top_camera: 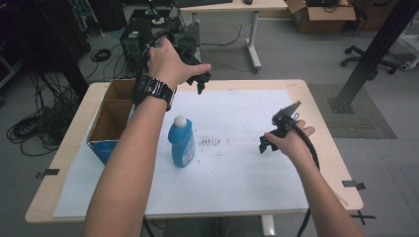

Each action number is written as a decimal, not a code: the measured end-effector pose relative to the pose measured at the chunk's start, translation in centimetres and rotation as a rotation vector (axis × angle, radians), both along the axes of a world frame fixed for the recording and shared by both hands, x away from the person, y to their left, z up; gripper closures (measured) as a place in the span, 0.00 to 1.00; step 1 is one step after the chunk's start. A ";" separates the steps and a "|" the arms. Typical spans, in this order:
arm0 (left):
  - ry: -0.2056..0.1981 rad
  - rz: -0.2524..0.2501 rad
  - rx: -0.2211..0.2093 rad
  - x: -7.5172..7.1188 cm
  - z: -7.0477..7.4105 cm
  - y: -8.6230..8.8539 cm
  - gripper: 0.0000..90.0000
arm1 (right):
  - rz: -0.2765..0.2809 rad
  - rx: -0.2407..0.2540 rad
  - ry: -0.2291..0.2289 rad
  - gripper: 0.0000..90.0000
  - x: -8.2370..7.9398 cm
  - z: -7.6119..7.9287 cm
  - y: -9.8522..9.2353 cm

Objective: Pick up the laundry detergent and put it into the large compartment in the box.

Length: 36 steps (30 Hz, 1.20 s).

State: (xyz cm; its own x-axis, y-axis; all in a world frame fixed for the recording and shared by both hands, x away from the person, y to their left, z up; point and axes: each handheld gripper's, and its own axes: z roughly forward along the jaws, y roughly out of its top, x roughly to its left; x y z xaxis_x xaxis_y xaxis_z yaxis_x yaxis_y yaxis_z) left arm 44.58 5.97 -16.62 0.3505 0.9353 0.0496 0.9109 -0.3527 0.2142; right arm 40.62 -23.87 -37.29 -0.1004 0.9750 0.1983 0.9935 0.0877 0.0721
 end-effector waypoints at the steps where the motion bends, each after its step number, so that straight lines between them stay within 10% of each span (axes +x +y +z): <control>1: 0.000 0.000 0.000 0.0 0.0 0.0 0.05 | 0.001 -0.002 0.003 0.08 -0.1 0.0 0.0; 36: 0.107 -0.002 0.044 -2.4 -5.6 0.8 0.05 | 0.006 0.012 -0.012 0.08 -1.0 -0.4 0.2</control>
State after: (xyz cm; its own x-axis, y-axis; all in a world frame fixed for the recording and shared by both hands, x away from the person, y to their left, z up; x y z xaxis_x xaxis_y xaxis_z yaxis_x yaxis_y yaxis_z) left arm 42.23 6.79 -22.24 0.3582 0.9321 0.0528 0.9268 -0.3618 0.1003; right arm 39.66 -23.63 -37.70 -0.1087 0.9718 0.2091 0.9921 0.0926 0.0851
